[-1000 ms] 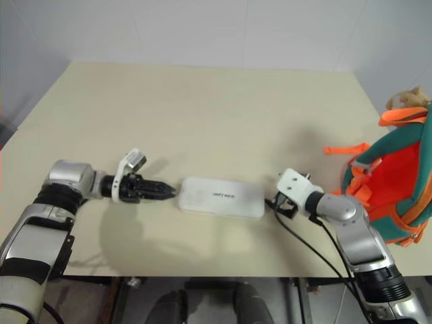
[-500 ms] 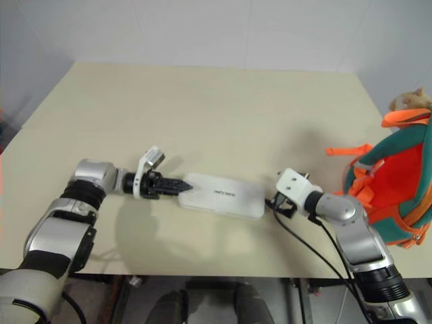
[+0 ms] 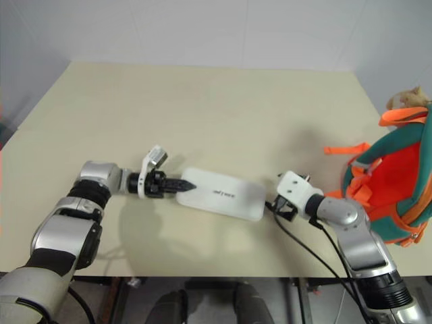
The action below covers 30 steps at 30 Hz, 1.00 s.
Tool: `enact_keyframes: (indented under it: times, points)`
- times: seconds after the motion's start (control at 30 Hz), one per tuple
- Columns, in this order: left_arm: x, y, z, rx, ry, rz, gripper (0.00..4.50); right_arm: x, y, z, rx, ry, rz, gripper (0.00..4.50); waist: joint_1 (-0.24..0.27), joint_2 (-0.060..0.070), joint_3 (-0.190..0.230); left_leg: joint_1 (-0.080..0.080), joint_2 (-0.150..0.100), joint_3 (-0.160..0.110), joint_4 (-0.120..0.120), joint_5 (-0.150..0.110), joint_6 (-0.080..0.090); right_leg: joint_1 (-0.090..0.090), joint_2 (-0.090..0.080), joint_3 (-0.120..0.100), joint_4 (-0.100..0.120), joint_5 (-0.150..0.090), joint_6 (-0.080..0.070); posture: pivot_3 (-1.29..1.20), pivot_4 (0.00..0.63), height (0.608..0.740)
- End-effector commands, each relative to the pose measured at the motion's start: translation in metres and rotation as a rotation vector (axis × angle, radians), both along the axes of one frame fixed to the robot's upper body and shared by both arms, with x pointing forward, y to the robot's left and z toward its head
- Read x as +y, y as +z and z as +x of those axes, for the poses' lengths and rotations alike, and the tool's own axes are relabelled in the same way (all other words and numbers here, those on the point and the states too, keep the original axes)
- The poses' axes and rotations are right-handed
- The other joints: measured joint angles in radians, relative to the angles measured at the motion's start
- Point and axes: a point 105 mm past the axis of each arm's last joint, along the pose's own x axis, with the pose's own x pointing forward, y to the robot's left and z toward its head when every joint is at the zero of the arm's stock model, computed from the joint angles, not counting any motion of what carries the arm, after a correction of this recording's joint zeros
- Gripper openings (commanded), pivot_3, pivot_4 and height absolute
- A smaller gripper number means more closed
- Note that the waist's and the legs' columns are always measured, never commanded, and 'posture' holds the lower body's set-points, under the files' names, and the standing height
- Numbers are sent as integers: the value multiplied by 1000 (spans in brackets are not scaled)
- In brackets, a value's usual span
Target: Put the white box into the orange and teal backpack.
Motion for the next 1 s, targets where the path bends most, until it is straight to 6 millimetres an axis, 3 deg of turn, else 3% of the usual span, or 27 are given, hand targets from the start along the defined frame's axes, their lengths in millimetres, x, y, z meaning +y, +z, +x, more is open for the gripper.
enact_keyframes:
  times: [0.03, 0.37, 0.57, 0.67, 0.8, 1.0]
  points:
    - [-4, 16, 4, -8, 9, -58, 1293, 1, 18, -3, -75, -17, 40, 4500, 0, 0, 0, 0, 0, 0, 0, 0, 0, 0, 0, 0, 0, 0, 0, 0, 150, 740]
    - [-1, 34, 13, 16, 131, -233, 1293, -10, 55, -14, -251, -186, 245, 4500, 0, 0, 0, 0, 0, -1, 0, 0, 0, 0, 0, -1, 0, 0, 0, 0, 150, 740]
    - [5, 55, 13, -16, 188, -359, 1293, -20, 72, -51, -417, -327, 415, 4500, 4, 0, 0, 0, 0, -3, -2, 0, -1, 0, 0, -2, 1, -2, 0, 0, 150, 740]
    - [8, 56, 8, -14, 210, -390, 1293, -44, 77, -66, -517, -514, 476, 4500, 3, 0, 0, 0, 0, -3, -3, 0, -2, 0, 0, -2, 1, -2, 0, 0, 150, 740]
    - [9, 51, 4, -4, 249, -391, 1293, -75, 68, -77, -584, -760, 484, 4500, 1, 0, 0, 0, 0, -3, -2, 0, -2, 0, 0, -2, 4, -2, -1, 0, 150, 740]
    - [5, 48, -1, 1, 282, -398, 1293, -106, 66, -56, -654, -972, 449, 4500, -5, 0, 0, 2, 0, -3, 1, 2, -2, 0, -1, -2, 5, -1, -2, 0, 150, 740]
